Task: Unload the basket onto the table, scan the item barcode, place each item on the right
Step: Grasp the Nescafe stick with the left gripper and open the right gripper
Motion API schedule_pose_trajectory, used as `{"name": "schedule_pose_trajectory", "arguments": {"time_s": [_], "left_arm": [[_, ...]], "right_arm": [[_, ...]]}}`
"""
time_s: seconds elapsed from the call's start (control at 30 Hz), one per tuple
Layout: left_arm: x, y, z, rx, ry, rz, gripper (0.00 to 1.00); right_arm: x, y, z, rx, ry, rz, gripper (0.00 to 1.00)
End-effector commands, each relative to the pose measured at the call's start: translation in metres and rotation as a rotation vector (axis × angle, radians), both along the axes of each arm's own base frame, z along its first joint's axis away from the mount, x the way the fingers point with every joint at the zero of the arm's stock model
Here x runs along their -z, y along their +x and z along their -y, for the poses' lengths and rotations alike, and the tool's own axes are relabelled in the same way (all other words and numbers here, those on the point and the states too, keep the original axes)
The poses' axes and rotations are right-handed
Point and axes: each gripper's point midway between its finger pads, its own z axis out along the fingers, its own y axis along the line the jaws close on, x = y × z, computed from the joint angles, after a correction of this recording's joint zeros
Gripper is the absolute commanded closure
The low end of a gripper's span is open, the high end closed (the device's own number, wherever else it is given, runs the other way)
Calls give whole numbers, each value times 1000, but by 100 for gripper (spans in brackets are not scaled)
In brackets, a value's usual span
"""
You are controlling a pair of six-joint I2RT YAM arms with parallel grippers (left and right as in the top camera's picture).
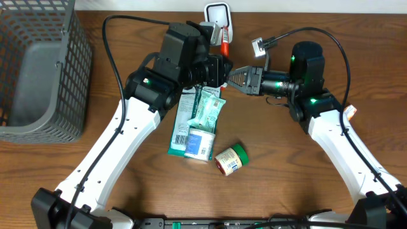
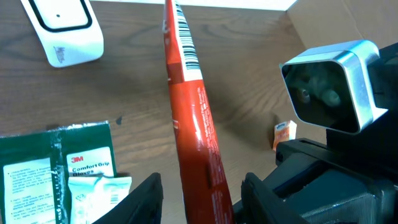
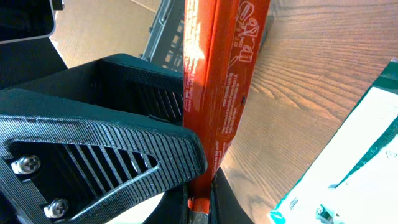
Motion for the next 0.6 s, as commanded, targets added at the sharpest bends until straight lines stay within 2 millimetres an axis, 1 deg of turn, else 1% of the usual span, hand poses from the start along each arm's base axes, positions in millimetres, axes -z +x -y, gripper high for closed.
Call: {"name": "schedule_pose_trajectory", "arguments": {"time_s": [0.0,0.3,0.37,0.43,0.57], "left_arm": [[10,-9,10,53,14,-30,57],[10,-9,10,53,14,-30,57],[10,-9,10,53,14,-31,61],[11,-9,10,53,15,-31,69],[10,-9,10,54,15,-30,75]], "right_arm": [[-22,-2,-7,-2,25,51,99],[-22,-7,-14,-21,26,51,99],[-23,-7,-15,-21,30,50,99],[-27,-6,-15,-19,41,56,99],[-31,-5,-15,-16,54,65,99]]}}
